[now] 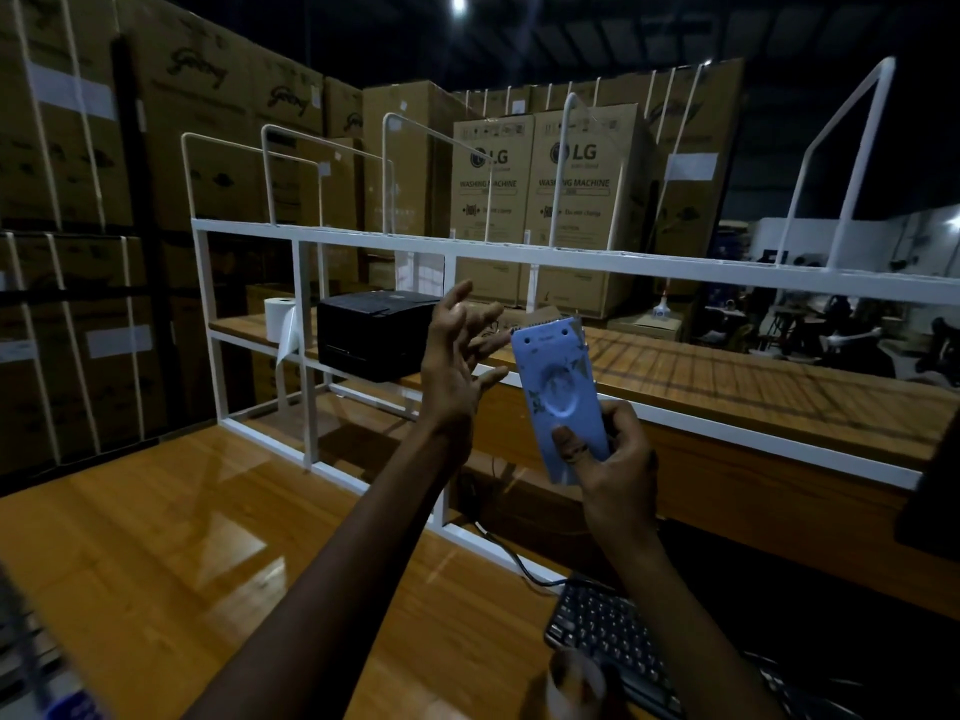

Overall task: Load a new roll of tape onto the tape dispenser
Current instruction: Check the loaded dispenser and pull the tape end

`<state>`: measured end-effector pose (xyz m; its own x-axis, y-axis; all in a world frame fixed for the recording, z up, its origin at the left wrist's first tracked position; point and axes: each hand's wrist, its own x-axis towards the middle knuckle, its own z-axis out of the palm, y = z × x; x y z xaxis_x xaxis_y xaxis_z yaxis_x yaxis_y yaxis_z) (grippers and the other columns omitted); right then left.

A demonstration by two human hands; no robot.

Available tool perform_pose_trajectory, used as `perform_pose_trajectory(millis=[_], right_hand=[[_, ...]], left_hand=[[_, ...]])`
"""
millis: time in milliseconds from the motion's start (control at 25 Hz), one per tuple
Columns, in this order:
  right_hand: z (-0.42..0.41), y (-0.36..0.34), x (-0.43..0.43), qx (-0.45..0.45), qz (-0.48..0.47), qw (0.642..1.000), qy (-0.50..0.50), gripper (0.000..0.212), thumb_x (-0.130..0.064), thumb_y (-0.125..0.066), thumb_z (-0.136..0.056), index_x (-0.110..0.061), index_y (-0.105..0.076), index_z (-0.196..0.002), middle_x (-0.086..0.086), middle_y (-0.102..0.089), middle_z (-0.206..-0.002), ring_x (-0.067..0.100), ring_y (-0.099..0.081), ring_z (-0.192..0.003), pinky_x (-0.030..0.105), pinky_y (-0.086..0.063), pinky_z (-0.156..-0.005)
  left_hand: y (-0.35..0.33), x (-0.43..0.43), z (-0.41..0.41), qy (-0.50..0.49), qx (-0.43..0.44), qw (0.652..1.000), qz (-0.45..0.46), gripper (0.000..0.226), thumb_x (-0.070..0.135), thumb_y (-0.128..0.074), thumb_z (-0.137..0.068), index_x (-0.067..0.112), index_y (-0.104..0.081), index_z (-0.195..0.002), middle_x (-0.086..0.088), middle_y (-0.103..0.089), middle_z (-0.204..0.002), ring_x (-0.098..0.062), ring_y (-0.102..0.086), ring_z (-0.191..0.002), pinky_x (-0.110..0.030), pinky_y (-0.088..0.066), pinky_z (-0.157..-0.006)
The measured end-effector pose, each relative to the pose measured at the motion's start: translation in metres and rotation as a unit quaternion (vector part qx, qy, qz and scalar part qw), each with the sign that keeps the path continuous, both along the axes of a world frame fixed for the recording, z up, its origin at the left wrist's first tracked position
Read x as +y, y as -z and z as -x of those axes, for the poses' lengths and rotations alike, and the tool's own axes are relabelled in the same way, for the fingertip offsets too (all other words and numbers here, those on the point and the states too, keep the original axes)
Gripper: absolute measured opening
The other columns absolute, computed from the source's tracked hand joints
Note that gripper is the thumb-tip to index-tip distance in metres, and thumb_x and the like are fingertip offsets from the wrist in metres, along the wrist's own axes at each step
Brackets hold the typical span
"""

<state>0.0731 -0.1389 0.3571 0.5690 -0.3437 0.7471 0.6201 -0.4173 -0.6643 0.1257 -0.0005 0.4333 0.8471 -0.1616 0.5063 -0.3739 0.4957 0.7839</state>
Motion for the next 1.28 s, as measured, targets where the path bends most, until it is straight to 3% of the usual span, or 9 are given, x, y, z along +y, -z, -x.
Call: perform_pose_trajectory(millis=[160, 280, 360, 480, 680, 840, 1000, 1160, 1280], right_hand=[[0.003, 0.009, -0.005, -0.003, 0.031, 0.999, 0.037, 0.027, -0.008, -0.075, -0.080, -0.012, -0.052, -0.093, -0.003, -0.060, -0.086, -0.005, -0.062, -0.072, 0.008, -0.046, -0.051], [0.003, 0.029, -0.012, -0.001, 0.101, 0.991, 0.092, 0.029, -0.025, -0.077, -0.078, -0.014, -0.054, -0.091, 0.009, -0.061, -0.087, 0.017, -0.060, -0.070, 0.028, -0.049, -0.050], [0.004, 0.053, -0.018, 0.029, 0.163, 0.978, 0.125, 0.031, -0.030, -0.076, -0.078, -0.009, -0.057, -0.092, 0.011, -0.060, -0.087, 0.025, -0.059, -0.072, 0.035, -0.047, -0.051], [0.008, 0.102, -0.019, 0.108, 0.228, 0.954, 0.162, 0.036, -0.025, -0.081, -0.075, -0.006, -0.062, -0.099, 0.013, -0.062, -0.094, 0.028, -0.059, -0.081, 0.034, -0.046, -0.059], [0.020, 0.211, -0.021, 0.290, 0.299, 0.903, 0.108, 0.040, -0.039, -0.073, -0.075, -0.013, -0.061, -0.104, 0.010, -0.066, -0.100, 0.032, -0.063, -0.088, 0.034, -0.044, -0.063], [0.046, 0.277, -0.014, 0.403, 0.338, 0.847, 0.079, 0.051, -0.038, -0.068, -0.084, -0.015, -0.058, -0.128, 0.009, -0.062, -0.128, 0.031, -0.058, -0.115, 0.042, -0.051, -0.080], [0.068, 0.318, -0.010, 0.456, 0.392, 0.797, 0.056, 0.054, -0.040, -0.066, -0.082, -0.026, -0.051, -0.133, -0.003, -0.058, -0.135, 0.023, -0.054, -0.121, 0.037, -0.051, -0.083], [0.082, 0.335, -0.006, 0.455, 0.415, 0.786, 0.053, 0.053, -0.041, -0.068, -0.080, -0.030, -0.051, -0.130, -0.008, -0.063, -0.125, 0.021, -0.058, -0.113, 0.034, -0.050, -0.079], [0.079, 0.338, -0.003, 0.457, 0.416, 0.783, 0.068, 0.052, -0.041, -0.068, -0.080, -0.027, -0.053, -0.128, -0.005, -0.063, -0.123, 0.023, -0.059, -0.110, 0.035, -0.051, -0.077]], left_hand=[[0.020, 0.002, -0.002, -0.003, 0.026, 0.999, -0.019, 0.062, 0.050, -0.036, -0.077, 0.032, -0.042, -0.136, 0.002, -0.059, -0.124, -0.023, -0.055, -0.115, -0.048, -0.040, -0.096], [0.056, 0.004, -0.002, -0.056, 0.027, 0.993, -0.099, 0.055, 0.046, -0.043, -0.081, 0.033, -0.040, -0.134, 0.003, -0.060, -0.124, -0.019, -0.060, -0.109, -0.042, -0.047, -0.087], [0.098, 0.004, 0.000, -0.079, 0.047, 0.984, -0.151, 0.052, 0.045, -0.048, -0.083, 0.032, -0.041, -0.133, -0.004, -0.062, -0.122, -0.024, -0.065, -0.102, -0.046, -0.053, -0.083], [0.168, 0.009, 0.007, -0.056, 0.125, 0.968, -0.208, 0.027, 0.043, -0.049, -0.092, 0.039, -0.046, -0.118, -0.007, -0.064, -0.112, -0.027, -0.067, -0.088, -0.045, -0.054, -0.076], [0.279, 0.028, 0.021, -0.013, 0.322, 0.911, -0.259, 0.031, 0.038, -0.034, -0.102, 0.025, -0.042, -0.128, -0.018, -0.063, -0.094, -0.026, -0.059, -0.062, -0.033, -0.049, -0.056], [0.348, 0.042, 0.041, -0.024, 0.401, 0.847, -0.349, 0.032, 0.044, -0.039, -0.099, 0.023, -0.042, -0.123, -0.016, -0.061, -0.100, -0.030, -0.059, -0.071, -0.036, -0.048, -0.062], [0.387, 0.053, 0.050, -0.003, 0.353, 0.811, -0.467, 0.048, 0.042, -0.051, -0.095, 0.016, -0.037, -0.133, -0.018, -0.062, -0.106, -0.033, -0.062, -0.084, -0.036, -0.047, -0.065], [0.408, 0.056, 0.060, 0.007, 0.170, 0.780, -0.603, 0.068, 0.037, -0.067, -0.084, 0.016, -0.035, -0.140, -0.012, -0.050, -0.116, -0.028, -0.058, -0.094, -0.034, -0.047, -0.069], [0.418, 0.051, 0.063, -0.006, 0.068, 0.748, -0.660, 0.067, 0.037, -0.066, -0.080, 0.024, -0.036, -0.138, -0.011, -0.044, -0.126, -0.032, -0.053, -0.106, -0.040, -0.052, -0.078]])
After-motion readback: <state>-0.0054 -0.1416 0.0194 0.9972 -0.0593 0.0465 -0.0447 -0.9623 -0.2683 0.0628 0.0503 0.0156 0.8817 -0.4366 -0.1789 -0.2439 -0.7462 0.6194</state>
